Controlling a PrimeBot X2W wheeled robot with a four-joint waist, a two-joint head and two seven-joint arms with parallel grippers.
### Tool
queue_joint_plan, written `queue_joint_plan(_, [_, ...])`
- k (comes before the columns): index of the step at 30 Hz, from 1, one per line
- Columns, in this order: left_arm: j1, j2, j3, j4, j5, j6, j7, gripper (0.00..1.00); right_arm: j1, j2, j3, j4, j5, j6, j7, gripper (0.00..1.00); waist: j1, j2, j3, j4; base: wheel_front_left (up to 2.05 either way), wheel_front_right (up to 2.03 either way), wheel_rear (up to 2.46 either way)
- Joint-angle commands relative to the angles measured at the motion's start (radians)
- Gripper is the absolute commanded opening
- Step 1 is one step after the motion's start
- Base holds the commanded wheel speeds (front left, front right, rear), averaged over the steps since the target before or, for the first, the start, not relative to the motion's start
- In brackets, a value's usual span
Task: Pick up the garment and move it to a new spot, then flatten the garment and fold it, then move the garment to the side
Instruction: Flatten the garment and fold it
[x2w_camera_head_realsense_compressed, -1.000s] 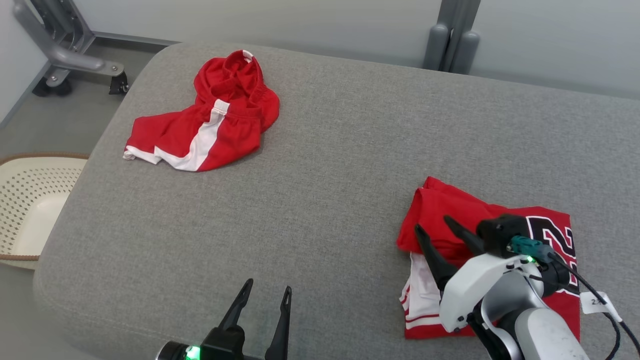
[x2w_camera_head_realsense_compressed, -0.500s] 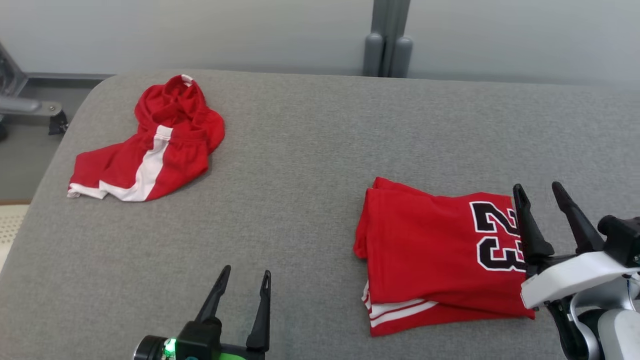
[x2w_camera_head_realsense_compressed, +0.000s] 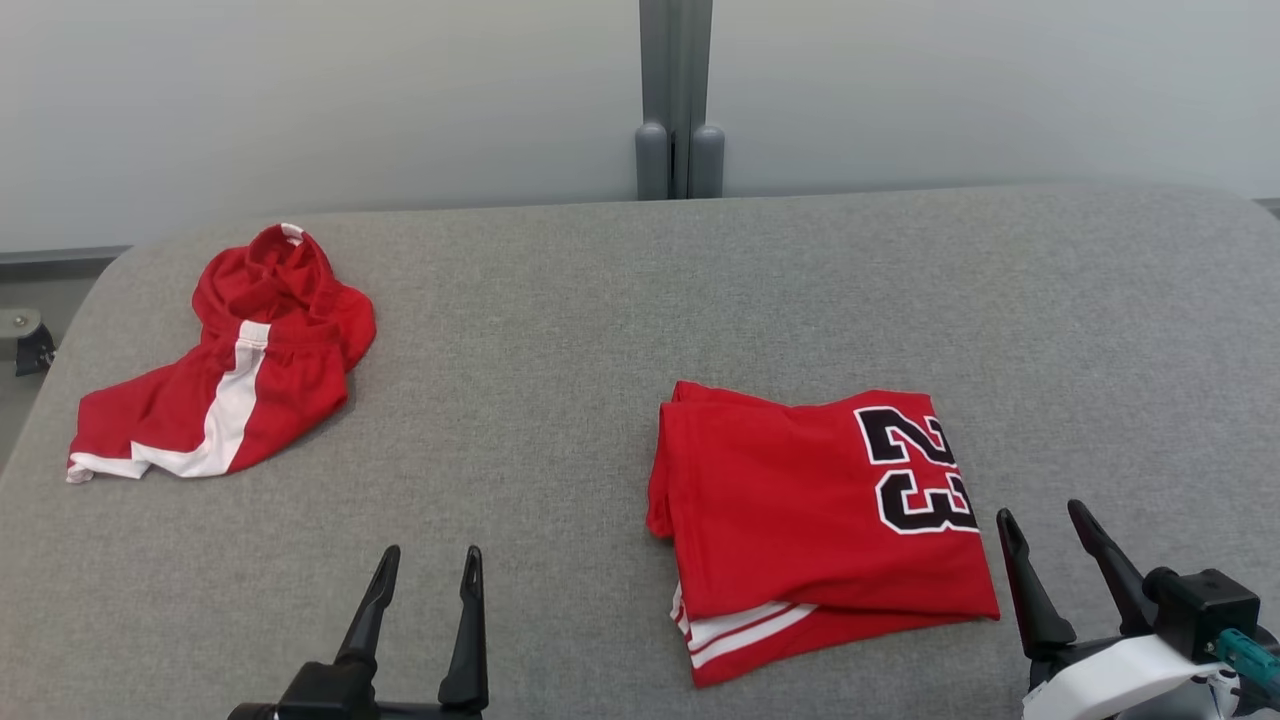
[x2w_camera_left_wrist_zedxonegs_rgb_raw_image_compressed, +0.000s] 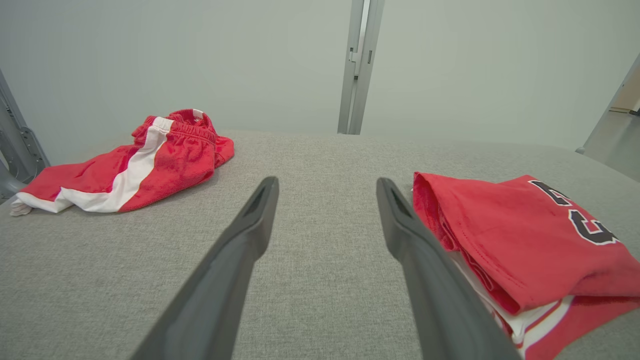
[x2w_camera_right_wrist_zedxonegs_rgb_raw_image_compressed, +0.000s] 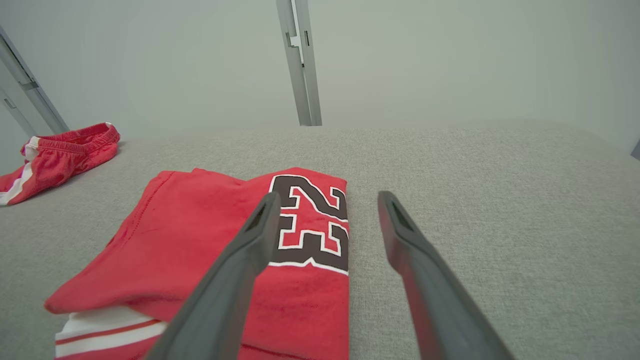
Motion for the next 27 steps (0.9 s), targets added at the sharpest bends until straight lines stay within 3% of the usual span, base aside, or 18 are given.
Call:
queue_joint_plan(1, [0.016,0.0,0.01,0.001,-0.006,0.002,0.0,1.0,0.013,-0.001,0.001,0.006,-0.002,0.0,-0.007,1.0,0.0,0.0,-0.027,-0.012,0.0,0.0,0.0])
queue_joint_plan(10, [0.042,-0.002,0.048,0.013,0.028,0.006,0.0,1.0,0.08,0.044,-0.007,-0.088,-0.034,0.0,-0.008,1.0,0.0,0.0,-0.062,-0.004,0.0,0.0,0.0])
queue_joint_plan(18, [0.065,-0.003,0.07,0.006,0.06,-0.026,0.0,1.0,0.117,0.061,-0.013,-0.105,-0.044,0.0,-0.009,1.0,0.0,0.0,-0.08,-0.001,0.0,0.0,0.0])
queue_joint_plan(27, [0.069,-0.003,0.063,0.022,0.068,-0.025,0.0,1.0,0.121,0.069,-0.027,-0.103,-0.052,0.0,-0.009,1.0,0.0,0.0,-0.091,-0.005,0.0,0.0,0.0])
